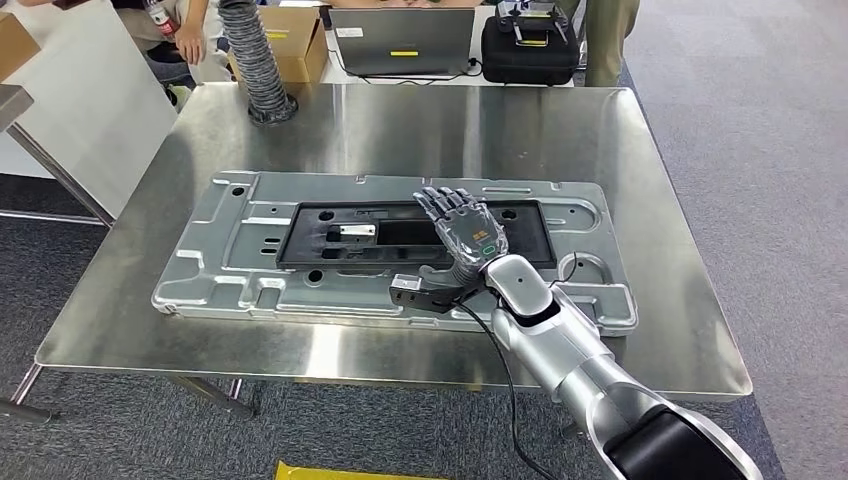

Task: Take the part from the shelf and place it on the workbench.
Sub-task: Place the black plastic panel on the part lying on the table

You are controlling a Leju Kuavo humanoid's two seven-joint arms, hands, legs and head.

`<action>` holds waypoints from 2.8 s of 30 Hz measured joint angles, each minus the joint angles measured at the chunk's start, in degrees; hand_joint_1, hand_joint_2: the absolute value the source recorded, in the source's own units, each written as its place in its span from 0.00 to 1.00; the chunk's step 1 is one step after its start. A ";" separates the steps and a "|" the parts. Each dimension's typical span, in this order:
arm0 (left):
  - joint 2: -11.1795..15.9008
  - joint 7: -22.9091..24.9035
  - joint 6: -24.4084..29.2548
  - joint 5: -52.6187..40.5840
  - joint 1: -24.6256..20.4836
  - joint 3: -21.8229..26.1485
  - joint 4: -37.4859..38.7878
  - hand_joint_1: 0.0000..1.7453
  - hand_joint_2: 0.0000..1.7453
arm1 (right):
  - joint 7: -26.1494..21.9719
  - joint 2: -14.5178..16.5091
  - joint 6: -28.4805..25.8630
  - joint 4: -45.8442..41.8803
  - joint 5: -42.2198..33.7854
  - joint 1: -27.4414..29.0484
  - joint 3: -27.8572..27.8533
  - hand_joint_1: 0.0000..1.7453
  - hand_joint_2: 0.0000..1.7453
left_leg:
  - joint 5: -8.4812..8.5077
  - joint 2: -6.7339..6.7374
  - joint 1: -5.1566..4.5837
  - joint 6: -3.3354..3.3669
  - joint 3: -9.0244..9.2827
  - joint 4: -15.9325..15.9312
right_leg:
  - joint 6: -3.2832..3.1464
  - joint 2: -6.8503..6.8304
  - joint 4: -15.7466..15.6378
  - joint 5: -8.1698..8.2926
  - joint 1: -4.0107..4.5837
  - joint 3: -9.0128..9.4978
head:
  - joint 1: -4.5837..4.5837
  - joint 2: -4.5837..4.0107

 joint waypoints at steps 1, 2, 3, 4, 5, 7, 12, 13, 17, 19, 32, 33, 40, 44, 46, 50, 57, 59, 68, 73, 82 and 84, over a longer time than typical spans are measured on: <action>0.01 -0.01 -0.04 0.03 -0.05 0.00 0.00 0.00 0.00 | -0.33 0.02 -0.13 0.12 -0.50 0.02 -0.14 0.00 0.00 | 1.47 0.01 -0.05 0.22 1.91 -3.96 | 0.18 0.03 0.12 -0.15 0.09 0.05 | 0.02 0.00; 0.01 -0.03 -0.08 0.07 -0.11 0.00 0.00 0.00 0.00 | -0.67 0.09 -0.23 0.22 -1.02 0.09 -0.30 0.00 0.00 | 2.38 0.00 -0.13 0.50 3.28 -6.87 | 0.41 0.06 0.24 -0.23 0.17 0.01 | 0.02 0.01; 0.02 -0.05 -0.11 0.09 -0.15 -0.01 0.00 0.00 0.00 | -1.07 0.17 -0.27 0.31 -1.61 0.25 -0.50 0.00 0.00 | 2.60 -0.03 -0.21 0.76 3.96 -8.41 | 0.66 0.07 0.31 -0.27 0.24 -0.08 | 0.03 0.01; 0.02 -0.08 -0.16 0.14 -0.17 -0.02 0.00 0.00 0.00 | -1.60 0.27 -0.20 0.36 -2.33 0.51 -0.75 0.00 0.00 | 2.42 -0.08 -0.31 1.03 4.06 -8.62 | 0.94 0.07 0.33 -0.26 0.29 -0.16 | 0.05 0.01; 0.02 -0.11 -0.21 0.22 -0.17 -0.02 0.00 0.00 0.00 | -2.32 0.42 0.05 0.39 -3.26 0.80 -1.05 0.00 0.00 | 2.55 -0.12 -0.30 1.35 4.03 -8.75 | 1.27 0.07 0.31 -0.24 0.31 -0.17 | 0.04 0.01; 0.02 -0.14 -0.36 0.38 -0.20 -0.04 0.00 0.00 0.00 | -4.12 0.61 1.09 0.36 -5.63 1.23 -1.78 0.00 0.00 | 2.80 -0.12 -0.11 2.01 4.16 -9.11 | 1.89 0.03 1.27 -1.10 0.21 -0.47 | 0.11 0.01; 0.02 -0.17 -0.77 0.48 -0.26 -0.07 0.00 0.00 0.00 | -7.68 0.84 5.57 -0.05 -11.44 2.08 -3.43 0.00 0.00 | 2.98 -0.05 -0.03 2.66 4.23 -9.36 | 2.91 -0.03 16.96 -8.19 -0.22 -7.93 | 0.32 0.00; 0.02 -0.18 -0.83 0.49 -0.24 -0.07 0.00 0.00 0.00 | -7.97 0.85 6.06 -0.29 -11.99 2.24 -3.63 0.00 0.00 | 2.96 -0.07 -0.03 2.65 4.23 -9.32 | 2.89 -0.03 17.18 -7.59 -0.22 -8.13 | 0.33 0.00; 0.00 -0.36 -0.90 0.57 -0.29 -0.07 0.00 0.00 0.00 | -8.06 0.89 6.57 -2.11 -12.41 1.45 -4.12 0.00 0.00 | 2.71 -0.16 -0.22 2.15 4.30 -9.05 | 1.90 -0.02 2.88 -0.65 0.07 -1.36 | 0.30 0.01; -0.02 -0.44 -0.79 0.71 -0.29 -0.07 0.00 0.00 0.00 | -7.59 0.92 6.62 -3.12 -11.97 0.85 -4.17 0.00 0.00 | 2.65 -0.14 -0.31 1.62 4.24 -9.04 | 1.40 0.01 0.38 -0.22 0.41 -0.30 | 0.27 0.01; -0.02 1.38 1.27 1.84 0.00 -0.07 0.00 0.00 0.00 | -4.63 1.31 7.72 -11.24 -8.50 -1.32 -3.65 0.00 0.00 | 1.77 0.02 -0.05 0.03 3.02 -5.51 | 0.18 -0.10 0.15 -0.43 0.14 0.45 | 0.01 0.00; -0.02 1.79 1.73 1.78 0.00 -0.07 0.00 0.00 0.00 | -4.46 1.33 7.74 -11.93 -8.33 -1.41 -3.61 0.00 0.00 | 2.37 0.00 -0.12 0.31 4.13 -7.84 | 0.42 -0.09 0.26 -0.52 0.24 0.43 | 0.04 0.00; -0.11 3.59 4.03 1.62 0.20 -0.04 0.00 0.00 0.00 | -4.13 1.28 7.64 -15.06 -8.08 -1.68 -2.82 0.00 0.00 | 2.74 0.04 0.13 2.32 4.60 -9.41 | 2.41 -0.13 8.51 -5.41 0.07 -3.43 | 0.36 0.01; -0.15 3.81 4.09 1.66 0.28 -0.04 0.00 0.00 0.00 | -4.14 1.26 7.56 -15.29 -8.08 -1.30 -2.28 0.00 0.00 | 2.68 -0.02 0.11 2.39 4.60 -9.33 | 2.74 -0.15 16.12 -6.78 -0.25 -7.37 | 0.40 0.01; -0.17 3.91 4.10 1.67 0.27 -0.04 0.00 0.00 0.00 | -4.09 1.26 7.47 -15.71 -7.98 -1.34 -2.07 0.00 0.00 | 2.57 -0.08 0.11 2.21 4.67 -9.21 | 2.39 -0.16 8.84 -2.76 -0.24 -4.08 | 0.40 0.00; -0.24 4.35 4.34 1.62 0.22 -0.04 0.00 0.00 0.00 | -3.62 1.30 7.34 -16.62 -7.53 -1.32 -1.65 0.00 0.00 | 2.40 -0.10 -0.14 1.19 4.46 -9.01 | 1.32 -0.10 0.51 -0.27 0.39 -0.40 | 0.35 0.01; -0.26 5.21 5.11 1.56 0.11 -0.04 0.00 0.00 0.00 | -3.06 1.42 7.67 -17.61 -7.20 -1.08 -1.15 0.00 0.00 | -5.16 0.01 0.11 -0.71 -1.73 5.15 | -0.33 -0.27 -0.16 0.21 0.03 -0.18 | -0.13 0.00; -0.25 5.31 5.04 1.62 0.18 -0.04 0.00 0.00 0.00 | -3.01 1.42 7.83 -17.61 -7.15 -0.90 -0.96 0.00 0.00 | -5.13 0.01 0.13 -0.85 -2.88 7.69 | -0.33 -0.26 -0.09 0.20 0.05 -0.17 | -0.14 0.00; -0.08 5.16 4.83 1.81 0.32 -0.04 0.00 0.00 0.00 | -3.03 1.42 7.81 -17.78 -7.14 -1.13 -0.79 0.00 0.00 | 2.28 -0.10 0.01 1.61 4.67 -8.97 | 1.62 -0.15 1.07 -0.50 0.28 -0.75 | -0.09 0.01; -0.07 5.16 4.83 1.83 0.29 -0.04 0.00 0.00 0.00 | -3.03 1.37 7.84 -17.89 -7.16 -1.04 -0.74 0.00 0.00 | 2.79 0.04 0.12 2.41 4.33 -9.21 | 2.71 -0.18 16.26 -8.15 -0.16 -7.43 | 0.10 0.00; -0.10 5.28 4.75 1.81 0.21 -0.04 0.00 0.00 0.00 | -2.97 1.34 7.87 -17.93 -7.15 -1.42 -0.65 0.00 0.00 | 3.06 -0.05 -0.18 0.93 3.82 -8.87 | 0.94 -0.14 0.41 -0.70 0.26 0.36 | 0.06 0.01; -0.09 5.28 4.84 1.81 0.21 -0.04 0.00 0.00 0.00 | -2.92 1.38 7.88 -17.93 -7.16 -1.49 -0.65 0.00 0.00 | 1.74 -0.02 -0.15 0.34 3.20 -7.41 | 0.27 -0.25 -0.17 -0.18 -0.05 0.42 | -0.04 0.00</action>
